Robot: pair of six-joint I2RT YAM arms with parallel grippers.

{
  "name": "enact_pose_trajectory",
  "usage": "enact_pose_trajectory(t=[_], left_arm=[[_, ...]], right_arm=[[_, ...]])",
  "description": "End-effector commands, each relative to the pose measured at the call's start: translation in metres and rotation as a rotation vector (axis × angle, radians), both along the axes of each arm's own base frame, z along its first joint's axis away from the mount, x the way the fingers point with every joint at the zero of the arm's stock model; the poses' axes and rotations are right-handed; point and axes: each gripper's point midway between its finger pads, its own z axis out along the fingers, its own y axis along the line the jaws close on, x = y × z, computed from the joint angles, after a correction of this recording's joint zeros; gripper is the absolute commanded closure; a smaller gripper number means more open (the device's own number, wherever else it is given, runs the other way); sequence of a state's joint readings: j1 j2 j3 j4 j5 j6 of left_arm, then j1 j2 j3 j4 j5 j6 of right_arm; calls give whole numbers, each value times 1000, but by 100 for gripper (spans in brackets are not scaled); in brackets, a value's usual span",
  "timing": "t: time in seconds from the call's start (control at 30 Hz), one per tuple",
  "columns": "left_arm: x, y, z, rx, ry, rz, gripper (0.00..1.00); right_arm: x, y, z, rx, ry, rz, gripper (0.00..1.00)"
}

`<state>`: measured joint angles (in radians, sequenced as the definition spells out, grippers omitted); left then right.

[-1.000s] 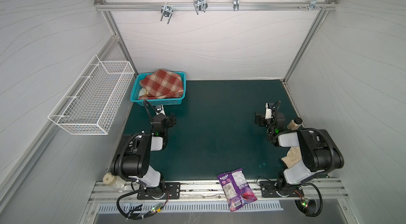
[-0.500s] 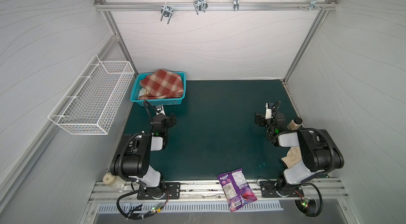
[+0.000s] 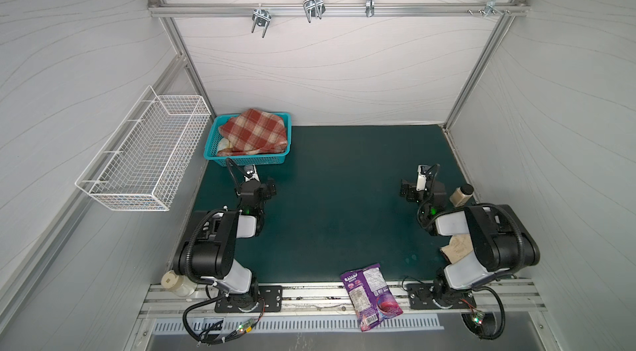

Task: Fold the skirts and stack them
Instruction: 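Reach the left gripper toward the plaid skirt while the right arm advances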

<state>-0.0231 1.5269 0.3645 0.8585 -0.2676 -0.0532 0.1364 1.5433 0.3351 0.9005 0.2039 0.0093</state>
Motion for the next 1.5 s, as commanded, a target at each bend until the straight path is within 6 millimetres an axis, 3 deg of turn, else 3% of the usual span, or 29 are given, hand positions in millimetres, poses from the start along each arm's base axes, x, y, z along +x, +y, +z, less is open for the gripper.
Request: enact_pose_trajectory(t=[0.0, 0.13, 0.37, 0.53, 0.77, 0.93, 1.07, 1.47], left_arm=[[-2, 11, 32, 39, -80, 85, 1], [-8, 12, 47, 48, -70, 110, 1], [-24, 14, 71, 10, 8, 172, 1], [-28, 2, 93, -25, 108, 121, 1], [-20, -42, 112, -138, 208, -9, 1], [-2, -71, 141, -256, 172, -115, 1], [20, -77, 152, -269, 201, -110, 1], [92, -76, 123, -240, 389, 35, 1]], right_arm=[[4, 0, 41, -63, -106, -49, 1], [3, 20, 78, -163, -121, -42, 1], [-16, 41, 137, -10, -199, 2, 1], [-26, 38, 158, 130, -166, -41, 1], [-28, 76, 176, 228, -73, 97, 1], [-24, 98, 182, 259, -8, 154, 1], [-20, 111, 183, 278, 56, 181, 1], [0, 141, 188, 278, 126, 241, 1]])
